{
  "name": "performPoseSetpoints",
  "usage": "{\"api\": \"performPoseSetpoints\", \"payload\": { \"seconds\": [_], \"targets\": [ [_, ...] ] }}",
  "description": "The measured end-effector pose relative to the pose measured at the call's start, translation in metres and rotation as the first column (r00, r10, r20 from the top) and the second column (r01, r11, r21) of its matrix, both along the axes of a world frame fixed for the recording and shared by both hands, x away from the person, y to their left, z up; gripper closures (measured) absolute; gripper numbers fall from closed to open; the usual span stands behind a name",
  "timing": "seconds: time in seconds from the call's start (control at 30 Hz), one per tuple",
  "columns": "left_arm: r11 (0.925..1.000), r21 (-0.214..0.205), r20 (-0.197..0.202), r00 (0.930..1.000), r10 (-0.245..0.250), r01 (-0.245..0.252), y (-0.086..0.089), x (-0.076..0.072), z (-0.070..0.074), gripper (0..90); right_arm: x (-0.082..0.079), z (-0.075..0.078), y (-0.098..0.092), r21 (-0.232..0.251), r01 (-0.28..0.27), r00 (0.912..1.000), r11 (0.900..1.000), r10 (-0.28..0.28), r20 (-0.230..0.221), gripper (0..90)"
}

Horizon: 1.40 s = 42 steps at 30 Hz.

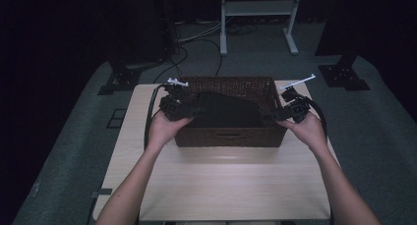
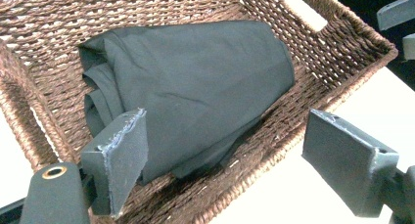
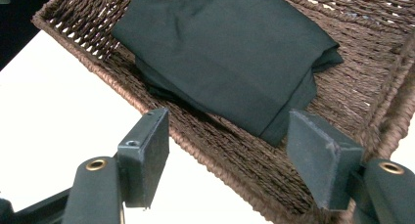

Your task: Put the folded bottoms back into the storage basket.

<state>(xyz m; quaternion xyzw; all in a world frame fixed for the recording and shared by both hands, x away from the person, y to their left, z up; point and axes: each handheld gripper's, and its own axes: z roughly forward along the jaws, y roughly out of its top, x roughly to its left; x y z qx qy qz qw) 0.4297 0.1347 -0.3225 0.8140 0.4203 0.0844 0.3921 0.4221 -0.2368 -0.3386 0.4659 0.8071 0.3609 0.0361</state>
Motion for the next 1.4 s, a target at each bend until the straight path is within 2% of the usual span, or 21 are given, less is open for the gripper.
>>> {"api": "performPoseSetpoints", "payload": {
  "seconds": [0.4, 0.63, 0.87, 1.1, 1.2, 1.4],
  "targets": [
    [0.9996, -0.022, -0.008, 0.9998, -0.016, 0.015, 0.002, -0.012, -0.009, 15.6, -0.015, -0.007, -0.009, 0.021, -0.005, 0.9999, 0.9998, 0.005, 0.009, 29.8],
    [0.9997, -0.014, -0.005, 0.9998, -0.019, 0.019, 0.003, -0.017, -0.011, 15.3, -0.022, -0.012, -0.009, 0.024, -0.013, 0.9999, 0.9996, 0.013, 0.010, 29.3],
    [0.9996, -0.019, -0.004, 0.9998, -0.021, 0.021, 0.005, -0.024, -0.017, 15.3, -0.028, -0.017, -0.007, 0.008, -0.020, 0.9998, 0.9998, 0.020, 0.010, 28.5],
    [0.9993, -0.018, 0.000, 0.9995, -0.033, 0.033, 0.006, -0.031, -0.019, 15.3, -0.033, -0.019, -0.003, 0.015, -0.030, 0.9995, 0.9994, 0.030, 0.009, 28.5],
    [0.9993, -0.028, 0.007, 0.9997, -0.025, 0.025, 0.009, -0.035, -0.020, 15.2, -0.037, -0.019, -0.001, 0.014, -0.044, 0.9988, 0.9989, 0.044, 0.022, 28.5],
    [0.9992, -0.032, 0.004, 0.9998, -0.021, 0.022, 0.014, -0.042, -0.023, 14.5, -0.042, -0.023, 0.001, 0.014, -0.052, 0.9985, 0.9986, 0.051, 0.020, 28.0]
  ]
}}
